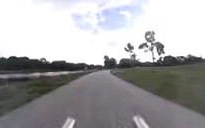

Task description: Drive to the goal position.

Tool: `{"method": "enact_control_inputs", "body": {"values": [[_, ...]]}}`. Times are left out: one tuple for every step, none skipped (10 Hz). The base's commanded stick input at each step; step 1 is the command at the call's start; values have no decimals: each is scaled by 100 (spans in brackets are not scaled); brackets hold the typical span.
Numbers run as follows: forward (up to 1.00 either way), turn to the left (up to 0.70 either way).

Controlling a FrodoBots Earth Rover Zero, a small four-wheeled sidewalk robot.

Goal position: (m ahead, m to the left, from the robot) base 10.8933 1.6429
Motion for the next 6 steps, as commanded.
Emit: {"method": "enact_control_inputs", "body": {"values": [[85, 0], [85, 0], [85, 0], [85, 0], [85, 0], [85, 0]]}}
